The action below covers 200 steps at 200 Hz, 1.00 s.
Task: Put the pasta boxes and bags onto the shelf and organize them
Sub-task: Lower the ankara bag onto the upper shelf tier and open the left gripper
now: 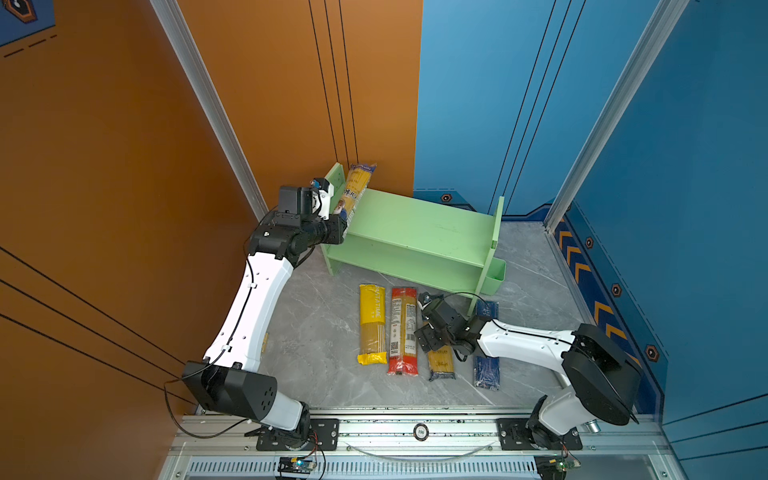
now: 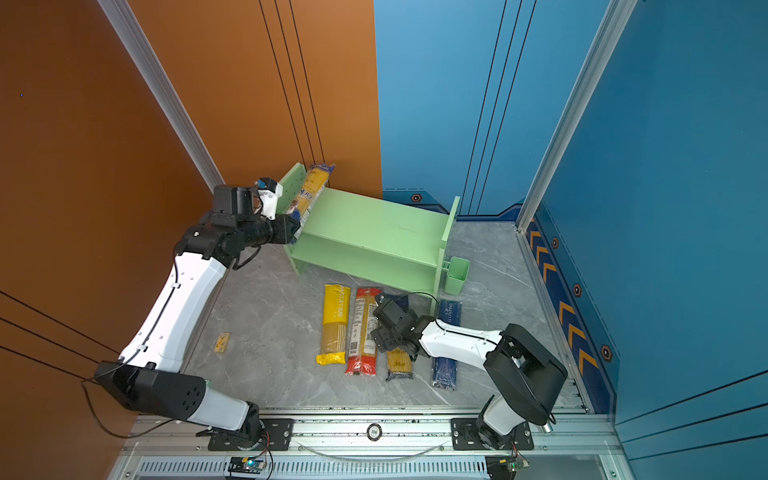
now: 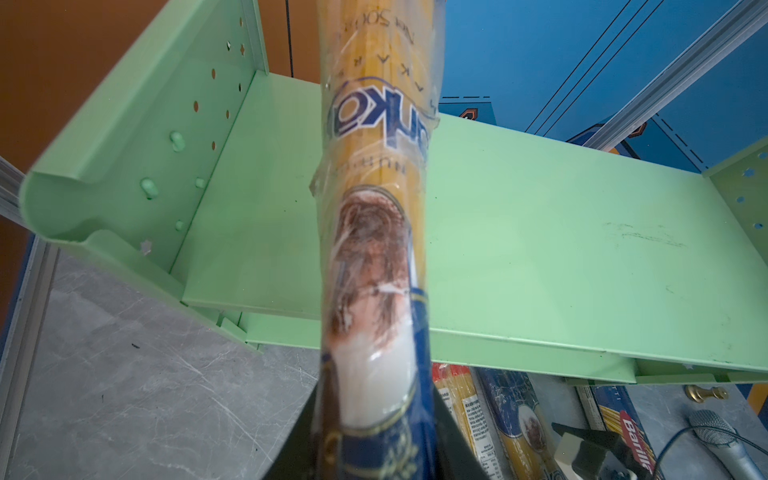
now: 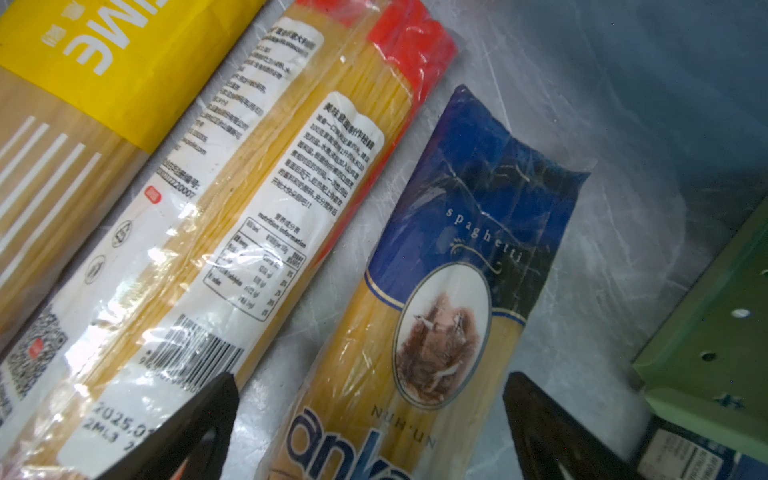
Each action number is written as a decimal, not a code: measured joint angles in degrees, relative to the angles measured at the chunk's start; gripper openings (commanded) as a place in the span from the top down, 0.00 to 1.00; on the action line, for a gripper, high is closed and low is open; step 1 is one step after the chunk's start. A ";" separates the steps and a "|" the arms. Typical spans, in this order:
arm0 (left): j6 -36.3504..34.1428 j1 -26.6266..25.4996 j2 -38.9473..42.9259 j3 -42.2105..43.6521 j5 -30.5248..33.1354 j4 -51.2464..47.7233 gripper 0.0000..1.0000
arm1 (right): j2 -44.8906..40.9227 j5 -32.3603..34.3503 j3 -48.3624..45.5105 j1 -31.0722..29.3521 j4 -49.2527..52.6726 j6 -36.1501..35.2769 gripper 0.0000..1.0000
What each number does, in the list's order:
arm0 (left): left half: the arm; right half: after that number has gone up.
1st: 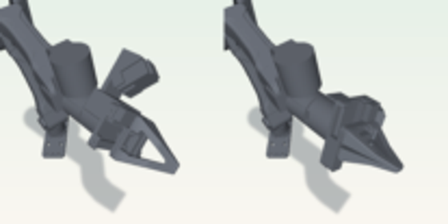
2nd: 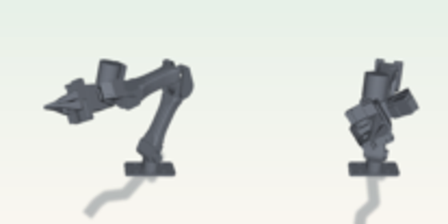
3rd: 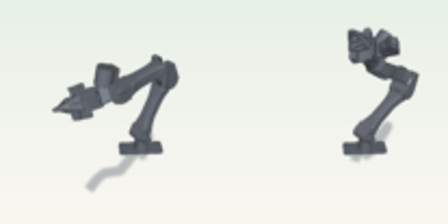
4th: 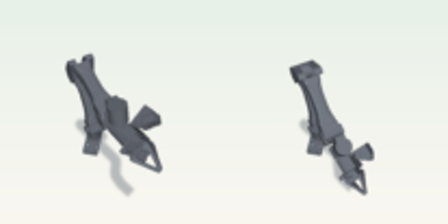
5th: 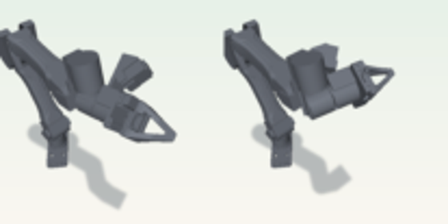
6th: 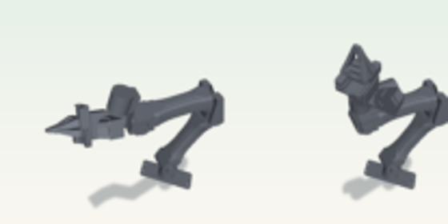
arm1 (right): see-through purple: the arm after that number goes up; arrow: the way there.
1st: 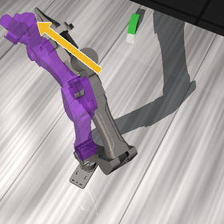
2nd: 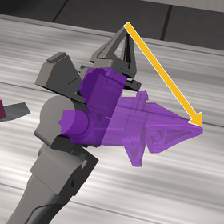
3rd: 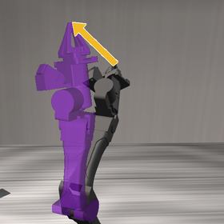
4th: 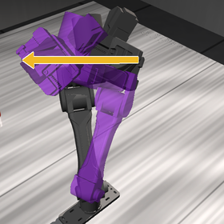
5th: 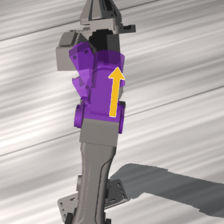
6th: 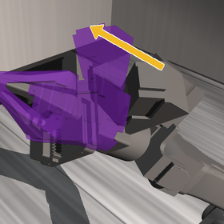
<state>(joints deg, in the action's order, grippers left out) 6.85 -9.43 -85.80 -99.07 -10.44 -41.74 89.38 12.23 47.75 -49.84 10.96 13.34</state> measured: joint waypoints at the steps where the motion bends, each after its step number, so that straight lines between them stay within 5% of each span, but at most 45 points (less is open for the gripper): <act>1: 0.00 0.00 -0.04 0.00 0.00 0.00 1.00 | 0.02 0.00 0.00 0.00 0.00 0.00 0.03; 200: 0.00 -1.90 -4.02 0.00 6.01 1.33 1.00 | 3.96 -0.02 2.82 -0.22 0.17 0.00 0.02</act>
<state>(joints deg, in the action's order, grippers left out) 6.85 -11.33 -89.82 -99.07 -4.43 -40.40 93.34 12.21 50.57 -50.06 11.14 13.34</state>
